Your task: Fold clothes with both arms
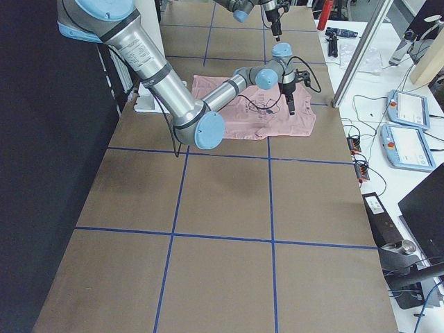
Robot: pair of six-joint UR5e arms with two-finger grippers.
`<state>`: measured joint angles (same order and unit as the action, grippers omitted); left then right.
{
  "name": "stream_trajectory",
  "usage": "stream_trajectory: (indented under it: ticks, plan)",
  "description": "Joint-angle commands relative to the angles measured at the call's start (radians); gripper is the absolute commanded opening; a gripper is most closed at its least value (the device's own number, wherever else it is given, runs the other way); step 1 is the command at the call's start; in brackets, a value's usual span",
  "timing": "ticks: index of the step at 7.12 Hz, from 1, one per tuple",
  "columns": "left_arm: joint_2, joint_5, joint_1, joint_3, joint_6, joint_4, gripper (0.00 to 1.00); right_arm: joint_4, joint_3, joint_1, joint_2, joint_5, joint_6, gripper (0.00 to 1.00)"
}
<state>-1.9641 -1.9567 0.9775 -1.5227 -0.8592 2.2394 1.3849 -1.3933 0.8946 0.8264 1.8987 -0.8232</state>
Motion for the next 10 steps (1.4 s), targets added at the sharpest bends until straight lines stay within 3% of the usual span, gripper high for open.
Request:
stream_trajectory:
  ticks: [1,3,6,10]
  plan:
    - [-0.036,0.094,-0.109,0.068,-0.213,0.009,0.85,-0.073,-0.076,0.137,0.144,0.190,0.168,1.00]
    - [-0.062,0.175,-0.167,0.130,-0.296,0.015,0.64,-0.138,-0.076,0.141,0.175,0.189,0.167,1.00]
    - [-0.078,0.177,-0.171,0.208,-0.294,0.081,0.62,-0.139,-0.076,0.141,0.177,0.189,0.165,1.00]
    - [-0.093,0.177,-0.191,0.222,-0.290,0.080,0.59,-0.135,-0.076,0.147,0.180,0.189,0.167,1.00]
